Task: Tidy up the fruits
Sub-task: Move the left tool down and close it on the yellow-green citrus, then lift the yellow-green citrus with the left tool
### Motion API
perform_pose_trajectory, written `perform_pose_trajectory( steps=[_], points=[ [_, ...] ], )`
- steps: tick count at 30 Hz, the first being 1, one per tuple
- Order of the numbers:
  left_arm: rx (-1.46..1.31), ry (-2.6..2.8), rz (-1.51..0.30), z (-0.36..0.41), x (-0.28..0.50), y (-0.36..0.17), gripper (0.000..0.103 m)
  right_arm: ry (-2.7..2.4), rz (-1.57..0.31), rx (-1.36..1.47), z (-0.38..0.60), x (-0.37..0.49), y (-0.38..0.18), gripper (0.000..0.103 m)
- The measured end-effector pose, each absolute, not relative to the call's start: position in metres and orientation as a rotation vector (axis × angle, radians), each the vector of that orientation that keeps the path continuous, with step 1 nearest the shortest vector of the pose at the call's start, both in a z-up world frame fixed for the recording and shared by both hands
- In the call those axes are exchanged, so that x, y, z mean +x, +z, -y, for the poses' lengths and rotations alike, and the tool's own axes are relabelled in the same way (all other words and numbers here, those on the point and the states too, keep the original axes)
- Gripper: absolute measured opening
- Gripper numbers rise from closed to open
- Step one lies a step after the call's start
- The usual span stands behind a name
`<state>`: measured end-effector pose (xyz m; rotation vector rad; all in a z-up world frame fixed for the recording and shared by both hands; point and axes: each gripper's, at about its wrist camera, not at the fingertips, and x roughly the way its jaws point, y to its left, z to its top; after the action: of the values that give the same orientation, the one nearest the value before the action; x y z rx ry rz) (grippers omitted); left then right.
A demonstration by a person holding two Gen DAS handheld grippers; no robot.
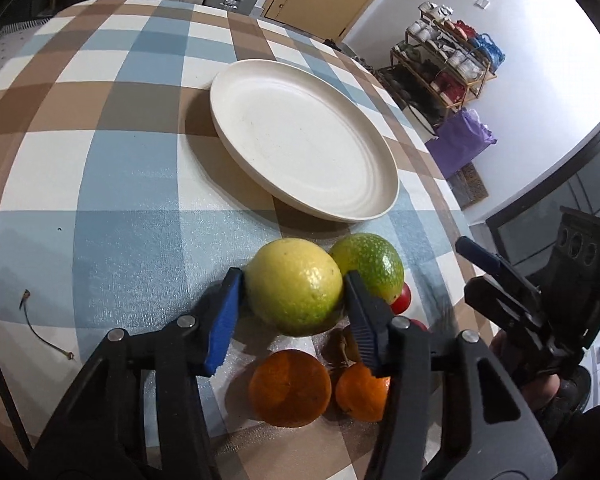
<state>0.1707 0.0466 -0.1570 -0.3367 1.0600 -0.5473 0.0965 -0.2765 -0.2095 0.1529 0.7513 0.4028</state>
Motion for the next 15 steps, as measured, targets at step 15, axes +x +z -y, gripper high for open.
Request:
perform_pose_trajectory(
  steps=[15],
  points=[
    [-0.385, -0.523, -0.998, -0.070, 0.166, -0.141, 0.048, 0.409, -0.747, 0.143, 0.271, 0.102, -0.207, 0.103]
  ],
)
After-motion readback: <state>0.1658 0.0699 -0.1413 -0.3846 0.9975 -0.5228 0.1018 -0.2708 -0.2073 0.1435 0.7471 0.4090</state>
